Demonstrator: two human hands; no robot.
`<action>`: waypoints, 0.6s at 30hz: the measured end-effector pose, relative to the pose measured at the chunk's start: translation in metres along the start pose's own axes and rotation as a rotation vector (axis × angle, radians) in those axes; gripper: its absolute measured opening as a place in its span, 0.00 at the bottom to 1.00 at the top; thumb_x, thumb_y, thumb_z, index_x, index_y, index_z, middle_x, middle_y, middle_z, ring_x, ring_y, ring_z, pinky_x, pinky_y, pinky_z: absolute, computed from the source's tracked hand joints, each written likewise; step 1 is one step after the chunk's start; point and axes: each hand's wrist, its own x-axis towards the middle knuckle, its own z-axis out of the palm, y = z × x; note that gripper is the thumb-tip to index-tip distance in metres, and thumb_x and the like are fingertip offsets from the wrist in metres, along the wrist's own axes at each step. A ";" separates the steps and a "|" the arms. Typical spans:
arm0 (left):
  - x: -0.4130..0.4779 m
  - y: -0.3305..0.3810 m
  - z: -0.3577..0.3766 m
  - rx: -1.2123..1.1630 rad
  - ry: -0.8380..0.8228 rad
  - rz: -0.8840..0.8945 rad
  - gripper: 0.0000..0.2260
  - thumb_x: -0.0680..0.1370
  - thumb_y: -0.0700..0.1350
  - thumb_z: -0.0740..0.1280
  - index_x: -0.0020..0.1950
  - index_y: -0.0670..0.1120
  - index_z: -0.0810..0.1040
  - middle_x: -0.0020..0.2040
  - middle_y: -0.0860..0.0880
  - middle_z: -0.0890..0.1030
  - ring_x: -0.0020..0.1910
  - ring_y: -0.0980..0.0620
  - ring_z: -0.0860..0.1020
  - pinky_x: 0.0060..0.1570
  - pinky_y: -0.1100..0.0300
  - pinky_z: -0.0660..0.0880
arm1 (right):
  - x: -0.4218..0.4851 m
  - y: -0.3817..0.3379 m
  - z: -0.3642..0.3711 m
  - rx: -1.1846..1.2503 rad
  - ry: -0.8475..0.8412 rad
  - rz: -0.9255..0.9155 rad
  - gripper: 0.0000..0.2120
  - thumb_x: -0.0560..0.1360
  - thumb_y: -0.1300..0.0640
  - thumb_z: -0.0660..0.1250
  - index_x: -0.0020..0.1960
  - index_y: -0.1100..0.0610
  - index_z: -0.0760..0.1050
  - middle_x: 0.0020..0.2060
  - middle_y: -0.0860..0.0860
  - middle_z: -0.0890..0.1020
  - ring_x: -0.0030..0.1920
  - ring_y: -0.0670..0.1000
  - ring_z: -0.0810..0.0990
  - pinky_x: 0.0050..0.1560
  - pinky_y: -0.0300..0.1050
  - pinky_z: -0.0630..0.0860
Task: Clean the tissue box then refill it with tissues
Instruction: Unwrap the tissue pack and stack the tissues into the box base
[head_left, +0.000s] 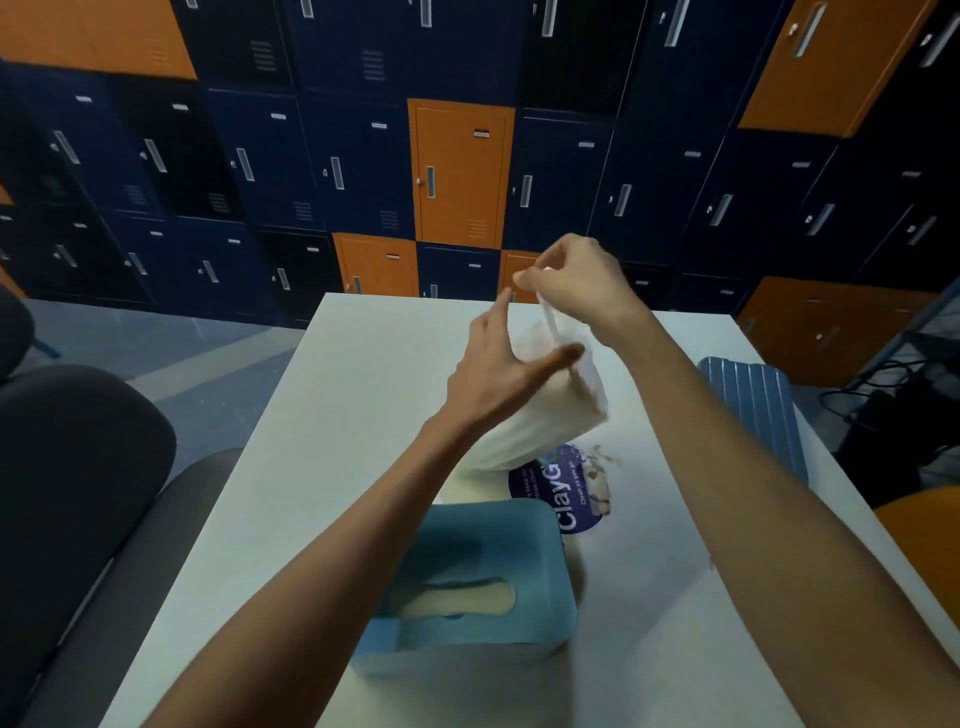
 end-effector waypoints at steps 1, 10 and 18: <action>0.001 0.004 -0.003 0.009 0.073 0.011 0.41 0.69 0.68 0.68 0.77 0.55 0.58 0.74 0.47 0.67 0.70 0.47 0.69 0.66 0.44 0.69 | -0.002 -0.003 0.004 -0.018 -0.006 -0.026 0.18 0.75 0.50 0.68 0.61 0.56 0.72 0.52 0.48 0.74 0.51 0.48 0.73 0.48 0.42 0.71; 0.013 0.006 -0.034 -0.795 0.261 -0.380 0.11 0.81 0.36 0.59 0.60 0.40 0.78 0.53 0.44 0.79 0.49 0.46 0.81 0.43 0.53 0.83 | -0.026 0.026 -0.001 0.366 0.029 -0.068 0.28 0.74 0.40 0.67 0.70 0.50 0.66 0.66 0.50 0.72 0.65 0.50 0.71 0.61 0.46 0.71; 0.016 -0.018 -0.031 -1.054 0.411 -0.623 0.26 0.81 0.30 0.55 0.75 0.50 0.60 0.71 0.39 0.68 0.45 0.44 0.82 0.44 0.52 0.83 | -0.075 0.071 0.049 0.456 -0.181 0.154 0.56 0.62 0.41 0.78 0.75 0.40 0.41 0.74 0.50 0.59 0.72 0.56 0.63 0.68 0.58 0.64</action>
